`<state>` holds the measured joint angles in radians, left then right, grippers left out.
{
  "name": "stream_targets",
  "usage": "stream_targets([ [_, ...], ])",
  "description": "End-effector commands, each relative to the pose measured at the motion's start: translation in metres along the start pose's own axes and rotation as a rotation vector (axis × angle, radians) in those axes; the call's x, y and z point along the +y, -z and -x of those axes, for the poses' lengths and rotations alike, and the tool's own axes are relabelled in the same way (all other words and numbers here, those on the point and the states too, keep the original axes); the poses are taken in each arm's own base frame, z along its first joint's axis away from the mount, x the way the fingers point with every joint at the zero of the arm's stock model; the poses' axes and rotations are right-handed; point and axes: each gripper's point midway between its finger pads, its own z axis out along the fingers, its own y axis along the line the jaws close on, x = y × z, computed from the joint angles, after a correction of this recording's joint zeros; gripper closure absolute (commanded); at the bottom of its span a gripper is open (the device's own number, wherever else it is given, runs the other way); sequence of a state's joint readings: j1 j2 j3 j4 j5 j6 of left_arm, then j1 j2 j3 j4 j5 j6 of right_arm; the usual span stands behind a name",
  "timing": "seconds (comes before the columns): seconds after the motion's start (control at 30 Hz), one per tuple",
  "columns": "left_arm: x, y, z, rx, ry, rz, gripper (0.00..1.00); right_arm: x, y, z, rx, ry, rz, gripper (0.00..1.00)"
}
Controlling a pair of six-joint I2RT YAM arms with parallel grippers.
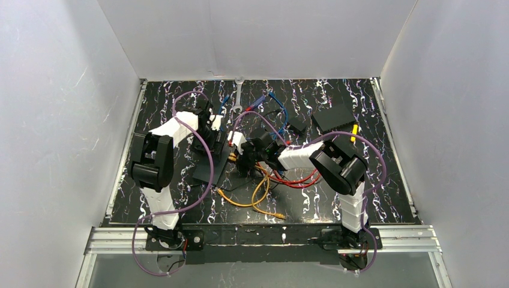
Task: Insert the plug into the switch port
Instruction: Insert the connector into the switch port.
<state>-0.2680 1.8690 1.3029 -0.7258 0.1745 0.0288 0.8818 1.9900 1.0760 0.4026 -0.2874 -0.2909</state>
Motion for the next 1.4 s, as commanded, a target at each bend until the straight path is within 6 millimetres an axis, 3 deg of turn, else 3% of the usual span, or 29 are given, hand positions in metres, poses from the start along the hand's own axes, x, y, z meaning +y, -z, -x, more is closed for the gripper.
stream_targets([
  [0.0, -0.055, -0.017, -0.031, 0.119, -0.095, -0.159, 0.26, 0.006, -0.009, 0.108, -0.321, 0.176, 0.055, 0.99],
  [0.27, 0.008, 0.004, -0.008, -0.015, 0.061, 0.090, 0.22, 0.008, -0.001, 0.061, -0.231, 0.152, 0.013, 0.99],
  [0.4, 0.024, 0.013, 0.003, -0.103, 0.145, 0.095, 0.19, 0.004, -0.001, 0.042, -0.191, 0.135, -0.003, 0.99],
  [0.6, 0.042, 0.023, 0.011, -0.193, 0.238, 0.135, 0.14, 0.000, -0.002, 0.033, -0.184, 0.120, -0.006, 0.99],
  [0.8, 0.040, 0.023, 0.029, -0.249, 0.328, -0.012, 0.14, 0.003, -0.003, 0.034, -0.192, 0.118, 0.008, 0.99],
  [1.03, 0.026, 0.006, 0.050, -0.224, 0.309, -0.148, 0.17, 0.005, -0.005, 0.031, -0.188, 0.112, 0.022, 0.99],
  [1.37, 0.010, -0.014, 0.035, -0.115, 0.269, -0.192, 0.27, 0.008, -0.006, 0.037, -0.214, 0.102, 0.038, 0.99],
])
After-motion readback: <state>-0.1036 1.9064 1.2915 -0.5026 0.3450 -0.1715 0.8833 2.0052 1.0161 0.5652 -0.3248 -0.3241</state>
